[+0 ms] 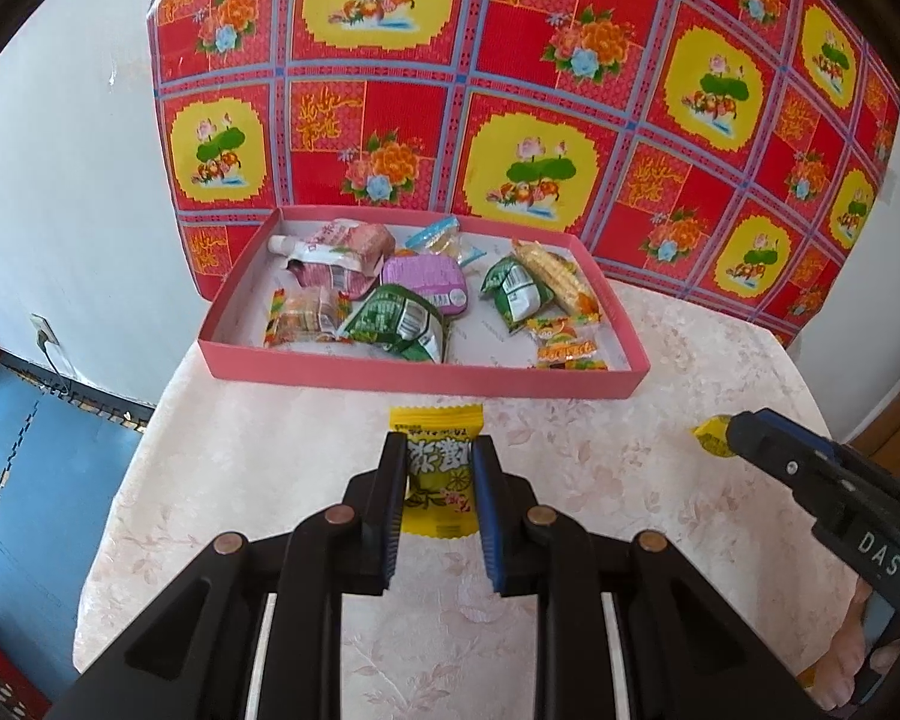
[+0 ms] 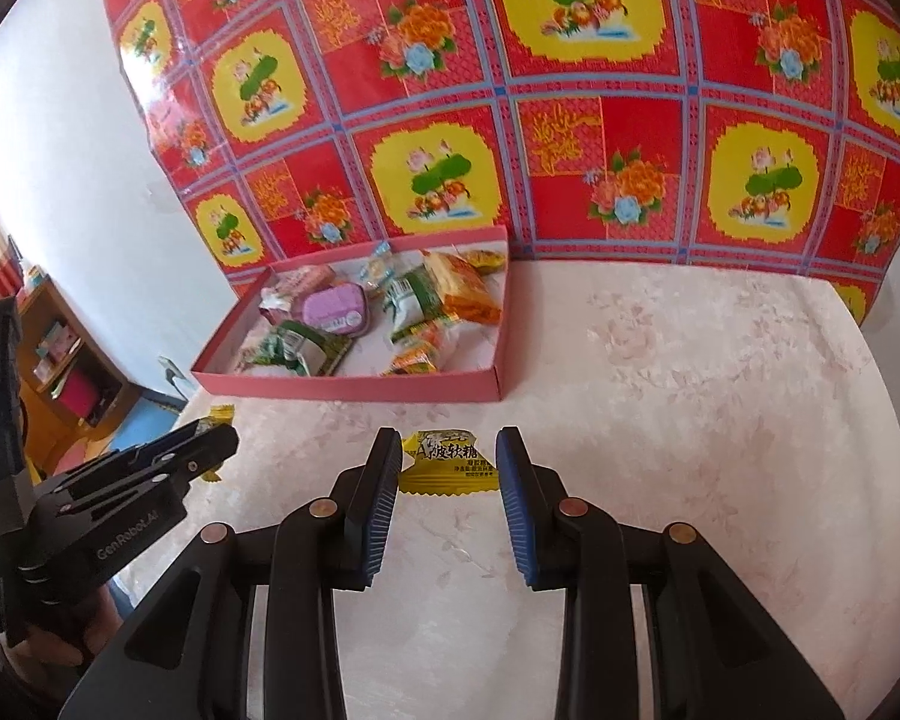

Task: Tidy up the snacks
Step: 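Carry both yellow candies over the pink box with both grippers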

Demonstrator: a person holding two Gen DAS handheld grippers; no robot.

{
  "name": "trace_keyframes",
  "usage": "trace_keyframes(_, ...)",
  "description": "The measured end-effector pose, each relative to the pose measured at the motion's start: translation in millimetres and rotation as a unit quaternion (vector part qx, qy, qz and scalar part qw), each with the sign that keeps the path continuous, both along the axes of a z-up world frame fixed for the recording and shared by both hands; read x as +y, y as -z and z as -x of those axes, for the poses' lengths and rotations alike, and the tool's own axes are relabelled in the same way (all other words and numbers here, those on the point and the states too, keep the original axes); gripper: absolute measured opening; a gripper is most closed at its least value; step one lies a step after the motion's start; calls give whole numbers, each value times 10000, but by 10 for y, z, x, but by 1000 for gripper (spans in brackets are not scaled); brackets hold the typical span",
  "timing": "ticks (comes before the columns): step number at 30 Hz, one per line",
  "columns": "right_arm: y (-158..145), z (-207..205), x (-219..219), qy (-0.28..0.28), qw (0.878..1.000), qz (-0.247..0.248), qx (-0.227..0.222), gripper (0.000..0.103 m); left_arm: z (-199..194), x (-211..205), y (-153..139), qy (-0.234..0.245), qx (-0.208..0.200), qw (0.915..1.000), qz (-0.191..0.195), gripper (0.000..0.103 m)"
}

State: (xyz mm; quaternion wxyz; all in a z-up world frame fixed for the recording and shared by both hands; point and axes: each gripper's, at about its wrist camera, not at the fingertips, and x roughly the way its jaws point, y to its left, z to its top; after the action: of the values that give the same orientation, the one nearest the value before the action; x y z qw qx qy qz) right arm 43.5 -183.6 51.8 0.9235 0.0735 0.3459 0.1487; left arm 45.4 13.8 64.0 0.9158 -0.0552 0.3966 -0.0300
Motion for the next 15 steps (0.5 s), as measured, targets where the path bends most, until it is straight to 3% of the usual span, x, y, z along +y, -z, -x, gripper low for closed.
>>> trace_keyframes(15, -224, -160, 218, -159, 9995, 111, -253, 34, -240, 15, -263, 26, -270, 9996, -125, 22)
